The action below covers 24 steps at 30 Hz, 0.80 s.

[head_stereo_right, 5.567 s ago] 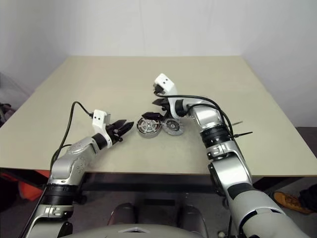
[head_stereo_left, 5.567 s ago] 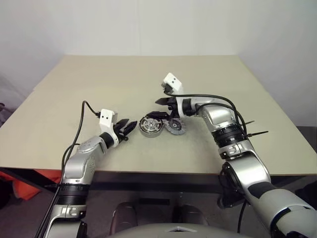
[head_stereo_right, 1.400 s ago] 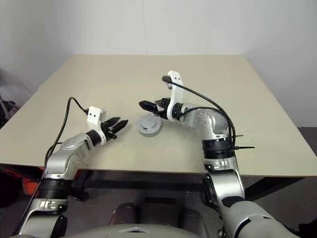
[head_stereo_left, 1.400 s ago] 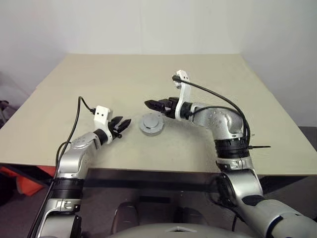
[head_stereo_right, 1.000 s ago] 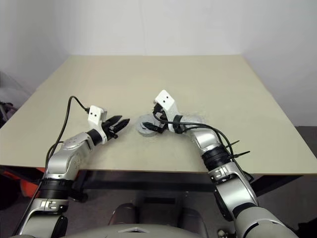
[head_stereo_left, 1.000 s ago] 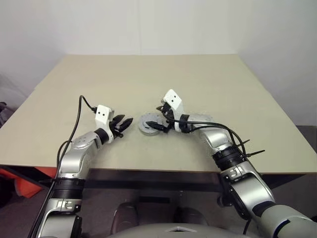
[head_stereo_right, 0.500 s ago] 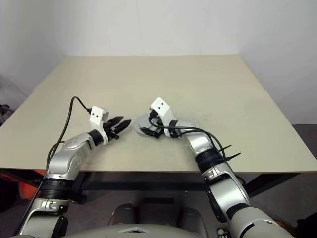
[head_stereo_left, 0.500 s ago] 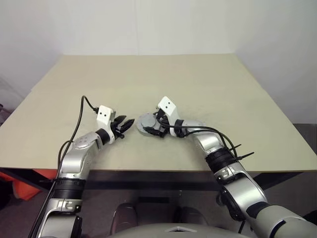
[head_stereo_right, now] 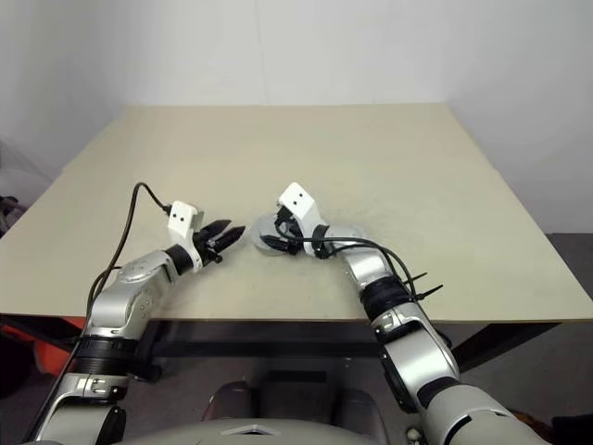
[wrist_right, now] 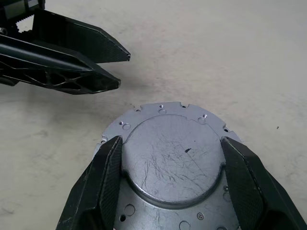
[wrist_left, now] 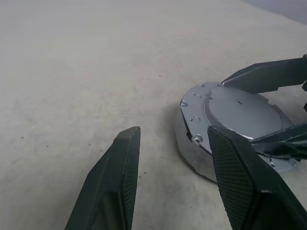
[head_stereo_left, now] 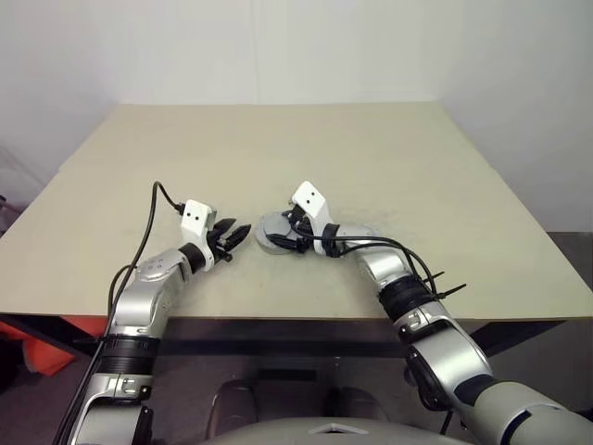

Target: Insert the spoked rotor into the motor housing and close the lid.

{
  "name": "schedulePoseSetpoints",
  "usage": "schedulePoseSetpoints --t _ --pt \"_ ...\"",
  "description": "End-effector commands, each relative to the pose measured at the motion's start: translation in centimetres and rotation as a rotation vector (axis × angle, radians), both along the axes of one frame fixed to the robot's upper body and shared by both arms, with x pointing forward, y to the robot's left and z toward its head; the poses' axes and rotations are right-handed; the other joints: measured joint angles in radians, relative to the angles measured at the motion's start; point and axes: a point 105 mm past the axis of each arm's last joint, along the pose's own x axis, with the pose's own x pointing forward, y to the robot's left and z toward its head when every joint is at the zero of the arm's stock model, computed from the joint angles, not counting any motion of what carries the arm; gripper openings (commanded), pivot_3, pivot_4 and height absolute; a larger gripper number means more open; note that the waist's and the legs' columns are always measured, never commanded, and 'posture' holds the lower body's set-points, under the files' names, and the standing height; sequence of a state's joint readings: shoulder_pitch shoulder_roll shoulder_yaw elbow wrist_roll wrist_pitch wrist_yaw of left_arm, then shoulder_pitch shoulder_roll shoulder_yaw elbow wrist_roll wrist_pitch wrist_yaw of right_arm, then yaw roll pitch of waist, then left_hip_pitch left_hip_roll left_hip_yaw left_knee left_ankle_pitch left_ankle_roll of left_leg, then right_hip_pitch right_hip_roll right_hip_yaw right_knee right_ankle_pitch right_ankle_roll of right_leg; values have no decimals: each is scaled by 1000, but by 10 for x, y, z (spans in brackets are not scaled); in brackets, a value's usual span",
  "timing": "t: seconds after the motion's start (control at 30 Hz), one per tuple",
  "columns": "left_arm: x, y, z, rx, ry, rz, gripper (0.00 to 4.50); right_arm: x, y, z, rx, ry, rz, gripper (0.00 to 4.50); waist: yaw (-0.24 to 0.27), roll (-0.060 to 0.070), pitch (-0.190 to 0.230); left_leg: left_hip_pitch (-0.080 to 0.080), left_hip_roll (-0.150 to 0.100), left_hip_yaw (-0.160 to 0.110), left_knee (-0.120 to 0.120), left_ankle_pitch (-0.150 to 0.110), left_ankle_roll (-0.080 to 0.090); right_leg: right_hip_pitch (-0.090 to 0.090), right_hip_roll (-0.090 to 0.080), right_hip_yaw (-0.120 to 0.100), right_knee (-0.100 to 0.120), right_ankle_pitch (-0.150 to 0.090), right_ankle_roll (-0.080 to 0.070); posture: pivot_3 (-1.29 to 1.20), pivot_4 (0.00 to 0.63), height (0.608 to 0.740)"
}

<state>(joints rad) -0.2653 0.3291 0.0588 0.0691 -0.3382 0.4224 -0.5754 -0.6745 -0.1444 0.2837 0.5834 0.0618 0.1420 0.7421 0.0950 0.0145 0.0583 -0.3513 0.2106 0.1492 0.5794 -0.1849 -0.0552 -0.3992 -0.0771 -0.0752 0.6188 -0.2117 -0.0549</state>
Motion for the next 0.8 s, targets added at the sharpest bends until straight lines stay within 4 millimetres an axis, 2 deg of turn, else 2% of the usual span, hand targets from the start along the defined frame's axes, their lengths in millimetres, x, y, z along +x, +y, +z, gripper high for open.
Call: schedulePoseSetpoints --t 0.03,0.27,0.47,0.8 --pt "1 7 14 4 -53 15 2371 8 2 19 53 -21 -12 3108 0 0 0 0 0 0 0 0 0 0 0 0 0 0 0 0 0 740" --pt "0 13 10 4 -38 30 2371 7 6 29 101 2 -2 3108 0 0 0 0 0 0 0 0 0 0 0 0 0 0 0 0 0 740" --pt "-1 14 10 6 -39 35 2371 7 -1 12 19 -6 -7 3108 0 0 0 0 0 0 0 0 0 0 0 0 0 0 0 0 0 740" --pt "-1 14 10 9 -41 37 2371 10 -3 5 -14 -26 -16 3108 0 0 0 1 0 0 0 0 0 1 0 0 0 0 0 0 0 740"
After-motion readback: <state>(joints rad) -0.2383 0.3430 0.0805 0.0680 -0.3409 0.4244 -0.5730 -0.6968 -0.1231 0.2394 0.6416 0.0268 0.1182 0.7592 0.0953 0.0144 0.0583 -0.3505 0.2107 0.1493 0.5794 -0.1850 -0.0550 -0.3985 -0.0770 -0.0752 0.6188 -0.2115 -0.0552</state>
